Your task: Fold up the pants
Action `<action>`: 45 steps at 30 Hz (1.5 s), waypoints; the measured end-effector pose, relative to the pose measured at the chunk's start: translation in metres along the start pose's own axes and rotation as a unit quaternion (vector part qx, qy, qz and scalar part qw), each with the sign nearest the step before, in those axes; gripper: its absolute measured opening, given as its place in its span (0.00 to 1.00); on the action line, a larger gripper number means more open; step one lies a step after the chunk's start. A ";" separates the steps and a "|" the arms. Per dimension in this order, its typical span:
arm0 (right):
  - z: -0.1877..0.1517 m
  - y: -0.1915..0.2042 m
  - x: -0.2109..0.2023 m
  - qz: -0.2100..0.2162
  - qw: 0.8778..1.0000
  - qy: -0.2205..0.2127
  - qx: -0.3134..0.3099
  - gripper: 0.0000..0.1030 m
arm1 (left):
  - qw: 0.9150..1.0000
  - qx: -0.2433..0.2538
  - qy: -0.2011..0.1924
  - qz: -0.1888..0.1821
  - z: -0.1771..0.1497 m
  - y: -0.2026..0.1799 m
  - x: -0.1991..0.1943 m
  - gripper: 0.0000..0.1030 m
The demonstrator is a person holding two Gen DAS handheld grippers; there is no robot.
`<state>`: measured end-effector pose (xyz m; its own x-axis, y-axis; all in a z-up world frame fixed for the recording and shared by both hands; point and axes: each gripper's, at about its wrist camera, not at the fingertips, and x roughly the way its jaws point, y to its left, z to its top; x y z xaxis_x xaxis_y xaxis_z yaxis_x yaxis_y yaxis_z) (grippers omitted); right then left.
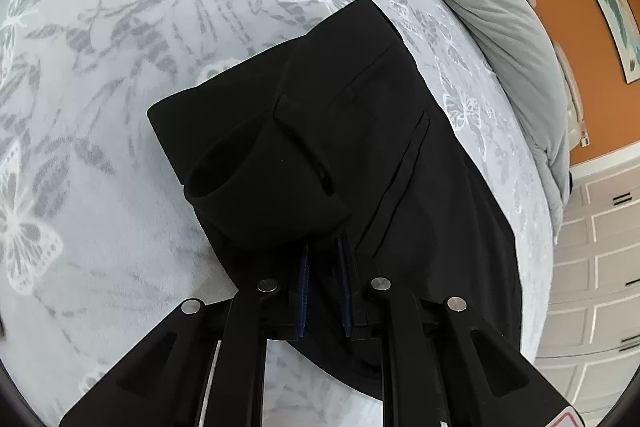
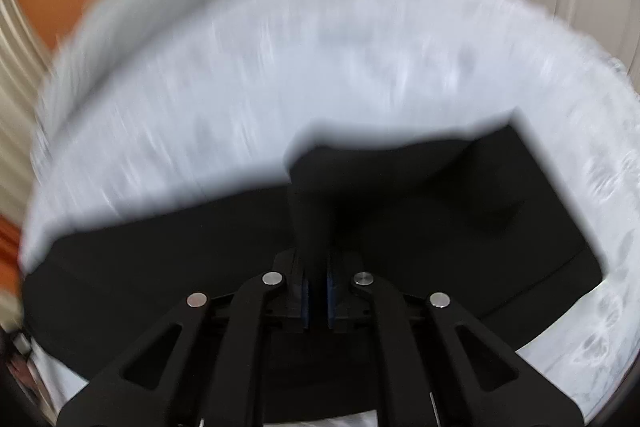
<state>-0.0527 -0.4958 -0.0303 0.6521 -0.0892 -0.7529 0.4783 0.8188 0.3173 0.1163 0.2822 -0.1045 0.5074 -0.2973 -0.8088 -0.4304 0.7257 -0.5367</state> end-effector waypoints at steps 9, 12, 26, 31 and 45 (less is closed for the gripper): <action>-0.044 -0.127 0.000 0.016 0.972 0.108 0.210 0.09 | 1.000 0.004 0.006 0.012 0.000 -0.002 -0.001 0.14; -0.045 -0.141 -0.013 0.059 0.968 0.086 0.230 0.37 | 1.000 -0.010 0.007 0.009 -0.002 0.000 -0.002 0.15; -0.023 -0.001 0.004 -0.133 0.978 0.029 -0.156 0.61 | 0.999 0.005 -0.009 0.035 -0.012 -0.018 -0.002 0.29; -0.003 -0.028 -0.009 -0.066 0.996 0.021 -0.057 0.01 | 0.999 0.011 -0.004 0.035 -0.009 -0.020 -0.001 0.30; -0.039 -0.200 -0.081 0.033 0.953 -0.045 0.299 0.38 | 1.000 -0.006 0.001 0.019 -0.005 -0.012 0.000 0.30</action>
<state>-0.2241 -0.6303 -0.0554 0.7274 -0.1196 -0.6757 0.6665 0.3575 0.6542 0.1175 0.2699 -0.0988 0.4892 -0.2697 -0.8294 -0.4584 0.7295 -0.5076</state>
